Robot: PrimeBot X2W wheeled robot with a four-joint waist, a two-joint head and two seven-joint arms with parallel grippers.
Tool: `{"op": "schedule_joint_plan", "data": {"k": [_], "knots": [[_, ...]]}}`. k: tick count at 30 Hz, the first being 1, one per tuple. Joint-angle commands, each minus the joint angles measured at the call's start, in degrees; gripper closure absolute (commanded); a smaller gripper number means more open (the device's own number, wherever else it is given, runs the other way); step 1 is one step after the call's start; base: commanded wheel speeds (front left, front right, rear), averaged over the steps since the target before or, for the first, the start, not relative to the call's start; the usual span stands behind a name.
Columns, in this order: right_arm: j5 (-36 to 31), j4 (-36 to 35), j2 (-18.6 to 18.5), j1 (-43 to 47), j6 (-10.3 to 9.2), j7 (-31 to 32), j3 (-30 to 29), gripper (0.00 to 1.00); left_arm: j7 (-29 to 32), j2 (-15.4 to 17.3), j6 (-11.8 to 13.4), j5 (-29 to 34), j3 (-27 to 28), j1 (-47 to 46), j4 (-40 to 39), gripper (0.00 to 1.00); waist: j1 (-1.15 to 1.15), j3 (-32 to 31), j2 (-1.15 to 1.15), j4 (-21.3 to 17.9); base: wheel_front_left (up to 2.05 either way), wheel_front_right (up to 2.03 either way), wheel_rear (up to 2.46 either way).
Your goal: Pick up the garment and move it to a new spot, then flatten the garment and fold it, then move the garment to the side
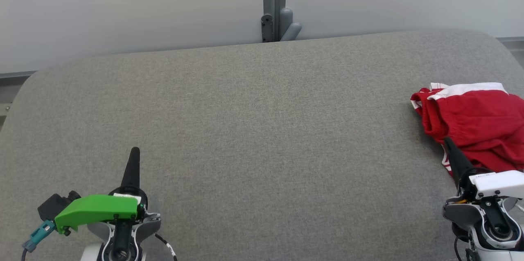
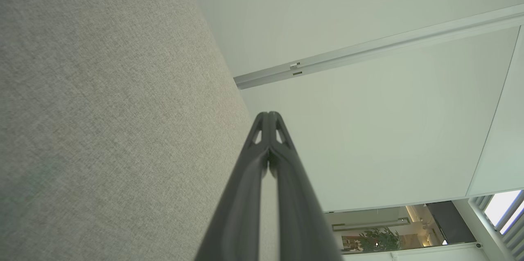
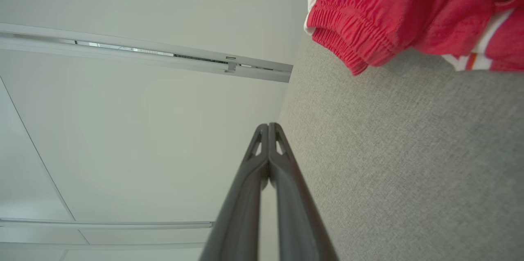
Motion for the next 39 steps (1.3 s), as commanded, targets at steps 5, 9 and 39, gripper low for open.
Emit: {"op": "schedule_joint_plan", "data": {"k": [5,9,39], "knots": [[3.15,0.63,0.14,-1.56,0.02,1.00,-0.93,1.00,0.41,-0.72,-1.14,-2.95,0.93,-1.57,0.64,1.00,0.00,0.00,0.00,-0.06,0.00,0.00,0.00],[4.75,1.06,0.29,-1.75,0.02,1.42,-1.30,1.00,0.63,-1.14,-1.58,-4.52,1.29,-1.88,1.05,1.00,0.00,0.01,0.00,-0.10,0.00,0.00,0.00],[11.84,3.05,1.04,-2.99,0.02,3.53,-3.12,1.00,1.38,-3.06,-3.67,-11.22,3.01,-2.89,3.04,1.00,0.00,0.02,0.00,-0.32,0.00,0.00,0.00]]}}
